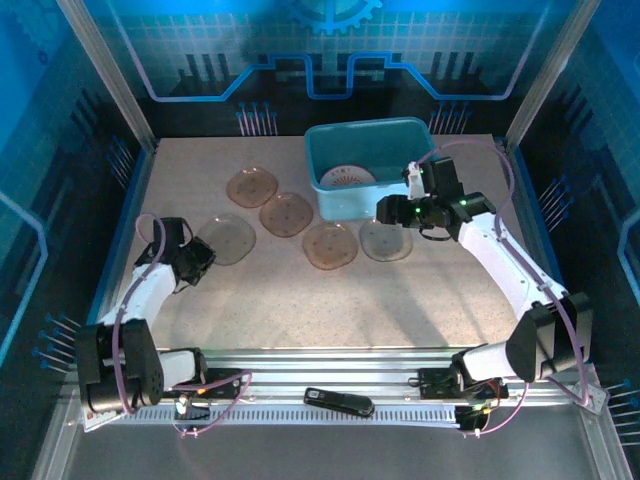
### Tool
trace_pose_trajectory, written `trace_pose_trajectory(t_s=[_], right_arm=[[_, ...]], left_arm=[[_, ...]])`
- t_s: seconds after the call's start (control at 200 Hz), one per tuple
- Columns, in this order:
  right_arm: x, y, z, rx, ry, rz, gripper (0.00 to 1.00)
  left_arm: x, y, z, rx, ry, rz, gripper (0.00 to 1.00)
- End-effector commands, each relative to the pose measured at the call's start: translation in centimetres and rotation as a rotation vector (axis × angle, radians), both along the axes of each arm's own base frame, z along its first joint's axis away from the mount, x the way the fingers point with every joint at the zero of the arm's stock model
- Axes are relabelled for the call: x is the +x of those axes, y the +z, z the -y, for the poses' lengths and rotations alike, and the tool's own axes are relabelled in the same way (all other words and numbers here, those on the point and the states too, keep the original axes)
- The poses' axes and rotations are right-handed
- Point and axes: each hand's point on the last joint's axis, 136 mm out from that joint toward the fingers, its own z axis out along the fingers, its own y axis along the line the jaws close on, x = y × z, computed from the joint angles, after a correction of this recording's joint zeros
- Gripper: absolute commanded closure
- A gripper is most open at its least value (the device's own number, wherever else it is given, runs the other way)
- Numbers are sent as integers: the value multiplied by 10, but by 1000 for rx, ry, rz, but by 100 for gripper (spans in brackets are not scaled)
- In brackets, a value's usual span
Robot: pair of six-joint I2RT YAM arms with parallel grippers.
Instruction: Place the plates into the plastic bin on the countertop
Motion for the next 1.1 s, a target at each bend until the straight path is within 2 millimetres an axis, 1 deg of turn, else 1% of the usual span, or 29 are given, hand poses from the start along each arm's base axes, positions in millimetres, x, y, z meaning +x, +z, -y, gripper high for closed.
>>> trace_pose_trajectory(t_s=[0.0, 0.07, 0.155, 0.21, 0.36, 0.405, 0.49, 0.555, 0.67, 0.825, 0.95, 1.096], right_arm=[[-5, 17, -13, 26, 29, 41, 36], [-6, 27, -22, 31, 56, 60, 36], [-8, 39, -39, 46, 106, 84, 37], [-12, 51, -54, 48, 156, 117, 37], [-31, 91, -100, 39, 336, 259, 38], [-35, 97, -110, 24, 366, 281, 37], [-38, 102, -121, 1, 388, 306, 37], [-37, 104, -124, -11, 384, 314, 38], [-36, 105, -126, -21, 372, 324, 39], [-33, 106, -124, -10, 332, 350, 41], [-30, 106, -117, -20, 288, 355, 44], [-28, 99, -116, -22, 271, 334, 47]], left_arm=[[0, 23, 16, -13, -87, 91, 100], [4, 43, 28, -6, -151, 157, 100], [7, 68, 43, 33, -243, 209, 100], [8, 83, 50, 72, -294, 234, 100], [9, 130, 82, 127, -448, 359, 100], [9, 143, 95, 127, -499, 391, 100], [9, 163, 117, 133, -591, 432, 100], [8, 176, 131, 156, -648, 449, 100], [7, 191, 150, 189, -729, 463, 100], [6, 202, 171, 204, -781, 491, 100], [8, 207, 181, 217, -797, 511, 100], [10, 216, 189, 218, -803, 541, 100]])
